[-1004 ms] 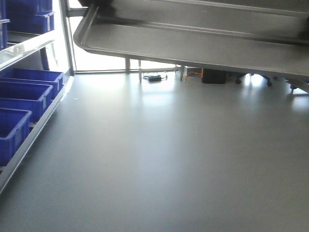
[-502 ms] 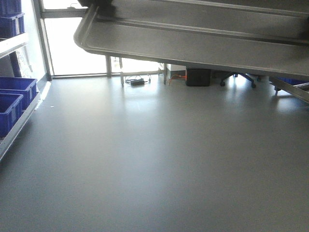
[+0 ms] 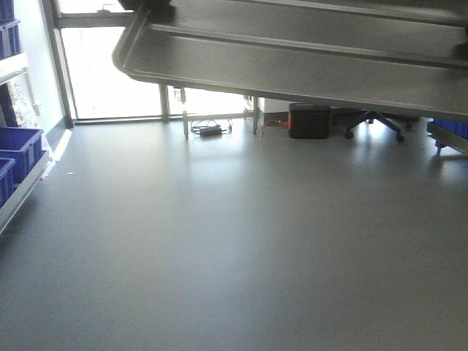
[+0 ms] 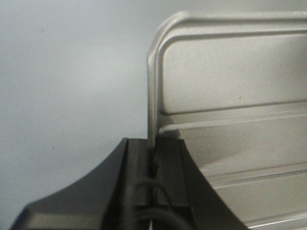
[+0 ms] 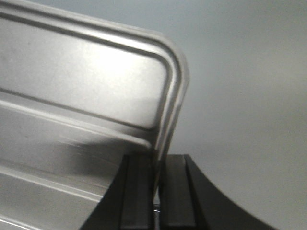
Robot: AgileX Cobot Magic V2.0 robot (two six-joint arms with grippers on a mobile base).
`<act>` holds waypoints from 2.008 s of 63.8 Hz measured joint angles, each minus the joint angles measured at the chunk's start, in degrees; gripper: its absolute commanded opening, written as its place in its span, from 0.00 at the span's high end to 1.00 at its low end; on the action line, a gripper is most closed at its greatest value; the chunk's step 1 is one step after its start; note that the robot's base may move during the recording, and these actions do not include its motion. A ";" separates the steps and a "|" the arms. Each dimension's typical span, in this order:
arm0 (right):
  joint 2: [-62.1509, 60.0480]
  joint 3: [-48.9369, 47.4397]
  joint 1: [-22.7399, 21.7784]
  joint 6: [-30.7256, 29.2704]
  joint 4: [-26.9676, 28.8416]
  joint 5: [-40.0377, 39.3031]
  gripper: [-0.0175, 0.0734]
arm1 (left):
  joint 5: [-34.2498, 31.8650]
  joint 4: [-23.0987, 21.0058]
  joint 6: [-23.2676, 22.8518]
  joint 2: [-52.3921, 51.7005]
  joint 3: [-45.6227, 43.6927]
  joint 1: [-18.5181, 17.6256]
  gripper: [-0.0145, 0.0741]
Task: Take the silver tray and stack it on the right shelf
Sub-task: 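Carry the tray in both grippers while driving across the room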
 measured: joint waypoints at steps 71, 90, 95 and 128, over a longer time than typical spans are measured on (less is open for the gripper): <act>0.00 0.00 0.00 0.00 0.00 0.00 0.74 | 0.00 0.00 0.00 0.00 -0.05 0.00 0.94; 0.00 0.00 0.00 0.00 0.00 0.00 0.74 | 0.00 0.00 0.00 0.00 -0.05 0.00 0.94; 0.00 0.00 0.00 0.00 0.00 0.00 0.74 | 0.00 0.00 0.00 0.00 -0.05 0.00 0.94; 0.00 0.00 0.00 0.00 0.00 0.00 0.74 | 0.00 0.00 0.00 0.00 -0.05 0.00 0.94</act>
